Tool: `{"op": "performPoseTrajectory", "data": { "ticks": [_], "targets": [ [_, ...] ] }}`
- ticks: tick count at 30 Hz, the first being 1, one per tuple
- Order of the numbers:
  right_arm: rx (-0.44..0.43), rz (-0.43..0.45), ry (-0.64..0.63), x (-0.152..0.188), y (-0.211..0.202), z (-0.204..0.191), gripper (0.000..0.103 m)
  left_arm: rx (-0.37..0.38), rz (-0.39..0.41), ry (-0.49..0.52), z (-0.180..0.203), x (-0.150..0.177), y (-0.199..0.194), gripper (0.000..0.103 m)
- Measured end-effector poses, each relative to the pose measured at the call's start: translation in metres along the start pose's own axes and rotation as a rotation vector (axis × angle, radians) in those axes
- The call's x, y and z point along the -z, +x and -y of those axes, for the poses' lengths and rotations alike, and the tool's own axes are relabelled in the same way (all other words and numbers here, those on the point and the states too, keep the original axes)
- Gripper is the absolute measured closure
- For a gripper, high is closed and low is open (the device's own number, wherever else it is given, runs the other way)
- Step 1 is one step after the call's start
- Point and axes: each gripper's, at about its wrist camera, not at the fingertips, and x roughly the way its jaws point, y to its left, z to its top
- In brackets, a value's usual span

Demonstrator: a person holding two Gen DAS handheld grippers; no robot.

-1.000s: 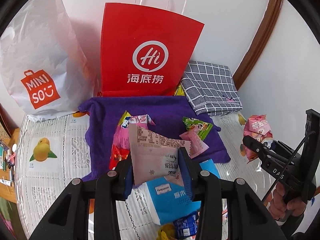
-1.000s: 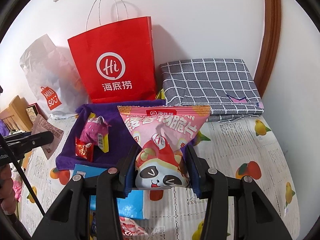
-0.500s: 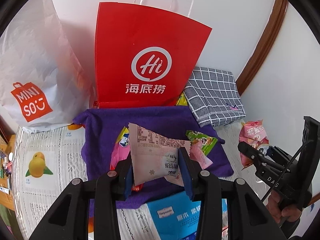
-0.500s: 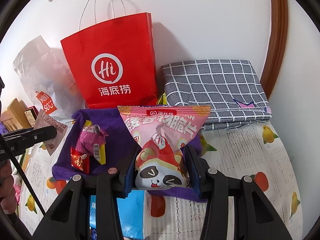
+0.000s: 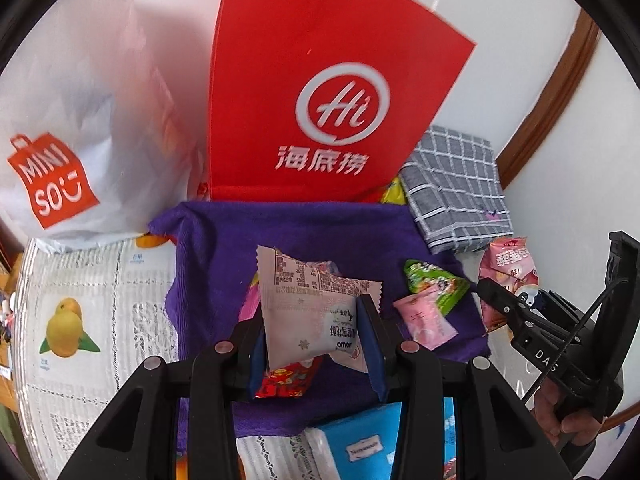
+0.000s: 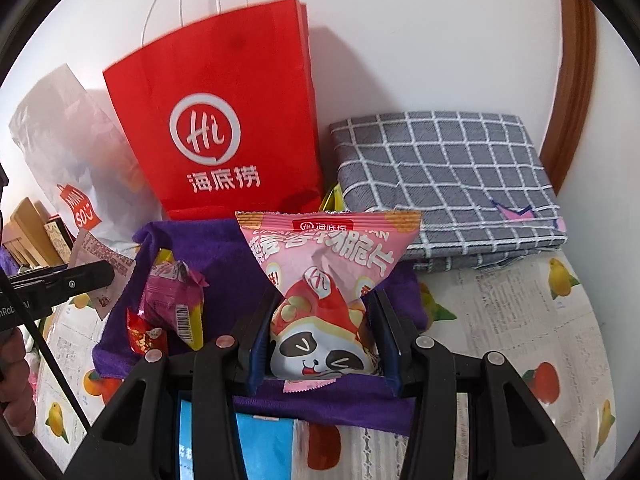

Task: Organize snacks
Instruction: 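Carry the panda bag in the right tool and pink wrapper in the left over the towel, then open the left tool to drop the pink wrapper while the right releases the panda bag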

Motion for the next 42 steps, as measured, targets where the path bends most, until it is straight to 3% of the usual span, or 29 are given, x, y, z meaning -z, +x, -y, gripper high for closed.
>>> {"op": "performPoseTrajectory", "data": {
  "ticks": [22,36,42],
  "targets": [
    [-0.004,-0.149,-0.043,0.021,0.066,0.006,0.057,0.036,-0.070,0.055,0.026,0.009,0.047,0.064],
    [0.012,-0.158,-0.026,0.021,0.072,0.015,0.053,0.072,-0.104,0.056,0.038,0.006,0.066,0.064],
    [0.008,-0.161,-0.016,0.023,0.074,0.017,0.040,0.088,-0.118,0.042,0.034,0.008,0.073,0.064]
  ]
}}
